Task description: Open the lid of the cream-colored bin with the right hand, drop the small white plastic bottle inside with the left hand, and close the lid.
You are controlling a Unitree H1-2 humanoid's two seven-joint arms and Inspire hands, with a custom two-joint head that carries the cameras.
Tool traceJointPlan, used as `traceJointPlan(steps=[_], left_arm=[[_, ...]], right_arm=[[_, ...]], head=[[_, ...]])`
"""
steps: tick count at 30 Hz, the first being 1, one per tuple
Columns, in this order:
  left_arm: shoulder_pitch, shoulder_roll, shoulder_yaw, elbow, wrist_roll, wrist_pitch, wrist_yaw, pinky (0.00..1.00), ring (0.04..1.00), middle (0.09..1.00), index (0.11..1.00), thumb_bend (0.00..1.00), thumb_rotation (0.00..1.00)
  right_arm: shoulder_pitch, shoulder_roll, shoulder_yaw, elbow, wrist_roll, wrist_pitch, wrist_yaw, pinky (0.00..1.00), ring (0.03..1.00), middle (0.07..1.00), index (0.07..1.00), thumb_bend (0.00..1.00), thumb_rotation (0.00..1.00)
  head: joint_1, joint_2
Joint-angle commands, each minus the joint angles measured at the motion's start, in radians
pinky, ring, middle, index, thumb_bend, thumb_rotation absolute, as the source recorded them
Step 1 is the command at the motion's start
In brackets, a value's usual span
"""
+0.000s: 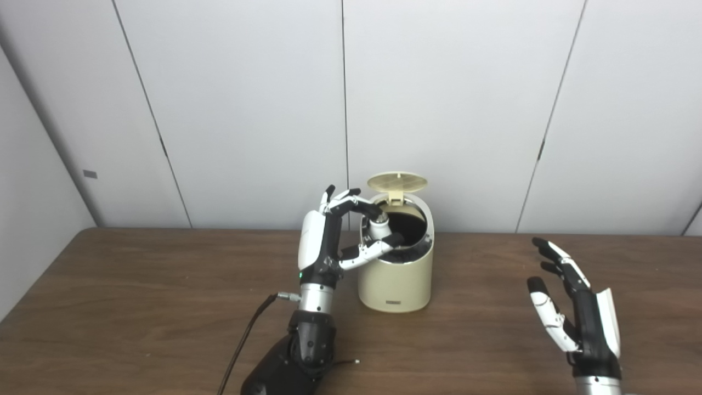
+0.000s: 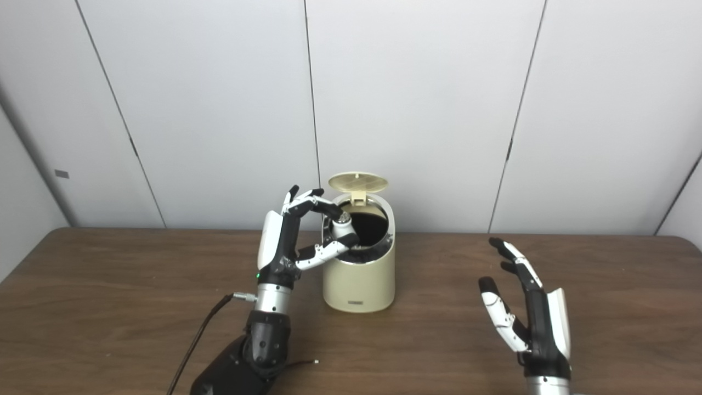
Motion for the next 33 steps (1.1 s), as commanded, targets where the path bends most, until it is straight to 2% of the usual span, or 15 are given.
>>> traceJointPlan(steps=[1, 4, 12, 15, 16, 18, 19, 20, 22, 24, 26, 27, 28, 30, 33], left_arm=[[-0.027, -0.020, 0.033, -0.055, -0.005, -0.023, 0.021, 1.00, 0.786, 0.501, 0.483, 0.62, 0.09], [0.004, -0.049, 0.101, -0.129, -0.040, -0.022, -0.019, 1.00, 0.782, 0.500, 0.470, 0.53, 0.01], [0.099, -0.083, 0.226, -0.378, -0.130, -0.022, -0.129, 1.00, 0.792, 0.532, 0.454, 0.52, 0.00], [0.138, -0.086, 0.258, -0.472, -0.186, -0.021, -0.181, 1.00, 0.888, 0.790, 0.482, 0.51, 0.04], [0.153, -0.084, 0.268, -0.499, -0.190, -0.022, -0.192, 0.98, 0.889, 0.794, 0.483, 0.51, 0.05], [0.186, -0.075, 0.284, -0.545, -0.202, -0.022, -0.216, 0.89, 0.855, 0.750, 0.485, 0.51, 0.04], [0.205, -0.067, 0.291, -0.563, -0.200, -0.022, -0.229, 0.87, 0.829, 0.692, 0.485, 0.51, 0.04], [0.225, -0.052, 0.295, -0.569, -0.197, -0.022, -0.242, 0.80, 0.765, 0.636, 0.486, 0.51, 0.05], [0.258, -0.013, 0.294, -0.560, -0.171, -0.023, -0.260, 0.71, 0.705, 0.568, 0.488, 0.51, 0.06], [0.290, 0.026, 0.282, -0.551, -0.211, -0.023, -0.317, 0.64, 0.681, 0.621, 0.495, 0.49, 0.07], [0.327, 0.054, 0.276, -0.550, -0.296, -0.023, -0.401, 0.65, 0.705, 0.683, 0.498, 0.48, 0.08], [0.344, 0.064, 0.276, -0.550, -0.322, -0.023, -0.432, 0.67, 0.727, 0.717, 0.609, 0.38, 0.38], [0.361, 0.073, 0.279, -0.548, -0.336, -0.023, -0.459, 0.68, 0.741, 0.742, 0.684, 0.31, 0.60], [0.393, 0.085, 0.288, -0.544, -0.366, -0.023, -0.512, 0.68, 0.766, 0.777, 0.745, 0.30, 0.74], [0.429, 0.089, 0.305, -0.539, -0.400, -0.023, -0.585, 0.73, 0.813, 0.817, 0.782, 0.33, 0.84]], right_arm=[[0.047, 0.036, 0.020, 0.061, -0.002, -0.042, -0.015, 0.78, 0.847, 0.853, 0.807, 0.21, 0.80], [0.048, 0.037, 0.020, 0.058, -0.004, -0.034, -0.014, 0.78, 0.847, 0.852, 0.809, 0.22, 0.81], [0.044, 0.033, 0.018, 0.064, 0.000, -0.032, -0.010, 0.78, 0.849, 0.857, 0.812, 0.23, 0.81], [0.045, 0.033, 0.019, 0.061, -0.003, -0.028, -0.011, 0.79, 0.852, 0.857, 0.814, 0.23, 0.81], [0.044, 0.033, 0.019, 0.062, -0.004, -0.030, -0.012, 0.79, 0.851, 0.857, 0.814, 0.23, 0.81], [0.039, 0.034, 0.019, 0.068, -0.004, -0.034, -0.014, 0.78, 0.850, 0.855, 0.811, 0.22, 0.80], [0.037, 0.034, 0.019, 0.072, -0.002, -0.037, -0.015, 0.78, 0.848, 0.854, 0.809, 0.22, 0.79], [0.035, 0.035, 0.019, 0.074, -0.001, -0.038, -0.015, 0.77, 0.848, 0.854, 0.806, 0.22, 0.78], [0.032, 0.034, 0.020, 0.074, -0.002, -0.040, -0.015, 0.78, 0.850, 0.854, 0.806, 0.21, 0.77], [0.029, 0.034, 0.021, 0.071, 0.001, -0.043, -0.012, 0.79, 0.851, 0.854, 0.806, 0.20, 0.74], [0.026, 0.031, 0.025, 0.064, 0.002, -0.042, -0.006, 0.80, 0.856, 0.859, 0.811, 0.21, 0.73], [0.023, 0.027, 0.028, 0.059, -0.004, -0.043, -0.005, 0.80, 0.859, 0.863, 0.813, 0.20, 0.73], [0.019, 0.020, 0.034, 0.054, -0.018, -0.044, -0.003, 0.80, 0.861, 0.868, 0.816, 0.20, 0.74], [0.010, 0.002, 0.050, 0.033, -0.041, -0.035, 0.016, 0.80, 0.876, 0.886, 0.839, 0.23, 0.82], [-0.002, -0.019, 0.071, -0.009, -0.054, -0.011, 0.050, 0.84, 0.911, 0.926, 0.892, 0.37, 0.82]], head=[[0.001, -0.001], [0.001, -0.001], [0.004, -0.001], [0.008, 0.001], [0.009, 0.000], [0.009, -0.006], [0.010, -0.004], [0.011, -0.008], [0.011, -0.009], [0.010, -0.010], [0.011, -0.008], [0.012, -0.008], [0.013, -0.012], [0.010, -0.015], [-0.001, -0.012]])
